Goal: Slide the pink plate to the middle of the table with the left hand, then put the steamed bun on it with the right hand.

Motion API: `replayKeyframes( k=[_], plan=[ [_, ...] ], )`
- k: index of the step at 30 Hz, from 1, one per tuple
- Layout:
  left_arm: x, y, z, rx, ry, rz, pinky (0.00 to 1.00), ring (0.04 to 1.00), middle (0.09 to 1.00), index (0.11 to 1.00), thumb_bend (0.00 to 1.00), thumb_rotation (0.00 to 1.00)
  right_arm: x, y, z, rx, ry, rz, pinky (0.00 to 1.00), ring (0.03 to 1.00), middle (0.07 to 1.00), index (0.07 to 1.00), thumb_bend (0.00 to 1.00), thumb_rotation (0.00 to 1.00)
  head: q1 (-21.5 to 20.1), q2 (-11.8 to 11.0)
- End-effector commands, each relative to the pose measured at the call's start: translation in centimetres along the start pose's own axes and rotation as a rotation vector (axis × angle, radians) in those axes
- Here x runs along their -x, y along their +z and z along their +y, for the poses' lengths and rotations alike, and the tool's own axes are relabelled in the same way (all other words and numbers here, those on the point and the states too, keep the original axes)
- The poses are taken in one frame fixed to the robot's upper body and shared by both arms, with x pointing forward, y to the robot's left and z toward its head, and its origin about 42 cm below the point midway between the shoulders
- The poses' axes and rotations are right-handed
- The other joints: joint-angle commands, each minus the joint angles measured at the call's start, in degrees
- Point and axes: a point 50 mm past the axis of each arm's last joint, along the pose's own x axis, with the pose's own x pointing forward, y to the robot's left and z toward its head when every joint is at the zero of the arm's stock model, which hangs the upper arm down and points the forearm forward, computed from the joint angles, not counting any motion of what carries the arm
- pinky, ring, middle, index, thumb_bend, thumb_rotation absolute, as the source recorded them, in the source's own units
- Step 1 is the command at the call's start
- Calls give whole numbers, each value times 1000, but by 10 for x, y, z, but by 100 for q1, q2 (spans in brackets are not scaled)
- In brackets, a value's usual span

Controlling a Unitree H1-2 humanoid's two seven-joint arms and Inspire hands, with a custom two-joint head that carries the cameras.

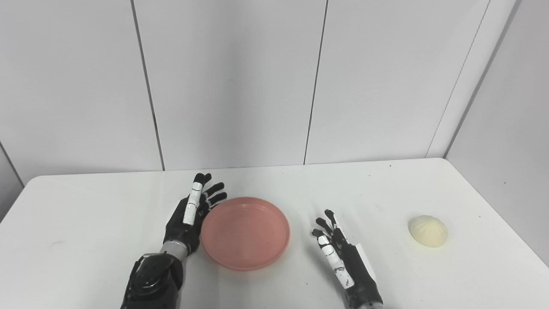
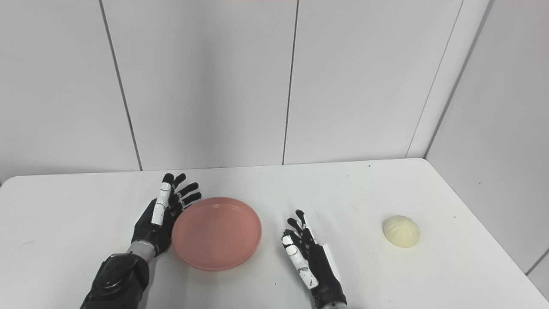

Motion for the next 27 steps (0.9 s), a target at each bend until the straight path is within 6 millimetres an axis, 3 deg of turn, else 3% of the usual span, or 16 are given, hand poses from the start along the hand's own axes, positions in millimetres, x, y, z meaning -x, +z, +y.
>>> replayKeyframes(
  k=[1, 6, 12, 13, 15, 17, 19, 21, 23, 27],
  plan=[
    [-2, 2, -2, -5, -1, -1, 810, 830, 863, 939, 759, 920, -16, 30, -19, 43, -48, -111, 823, 859, 918, 981, 785, 839, 1, 0],
    [-3, 1, -3, -1, -1, 5, 800, 824, 858, 935, 747, 916, -30, 55, -56, 140, -72, -137, 863, 892, 915, 941, 895, 839, -8, -31],
    [-4, 1, -4, -3, 5, 6, 784, 810, 851, 936, 746, 914, -38, 109, -87, 265, -95, -166, 864, 909, 910, 942, 858, 823, -12, -78],
    [-5, 1, -4, -5, 5, 5, 780, 809, 852, 935, 740, 920, -38, 117, -92, 290, -108, -160, 850, 903, 906, 934, 897, 822, -17, -90],
    [-5, 1, -4, -8, 3, 1, 779, 810, 852, 938, 740, 925, -38, 135, -104, 376, -145, -150, 865, 919, 915, 938, 907, 808, -28, -102],
    [-5, 1, -4, -11, 3, 1, 779, 812, 853, 936, 747, 927, -40, 145, -115, 467, -164, -152, 791, 921, 929, 944, 893, 805, -31, -110],
    [-6, 1, -5, -11, 4, 3, 774, 810, 851, 933, 749, 923, -43, 151, -124, 547, -167, -147, 789, 924, 933, 947, 908, 798, -27, -119],
    [-6, 1, -5, -14, 0, 2, 776, 813, 854, 935, 748, 923, -49, 160, -138, 733, -131, -114, 789, 927, 935, 944, 908, 797, -27, -124],
    [-7, 1, -5, -17, -1, 1, 776, 815, 855, 935, 748, 924, -54, 168, -148, 916, -77, -50, 788, 932, 936, 925, 896, 770, -36, -136],
    [-7, 1, -5, -20, 1, 0, 772, 812, 853, 937, 747, 919, -67, 172, -157, 1128, -14, 102, 758, 903, 896, 836, 892, 533, -25, -136]
  ],
)
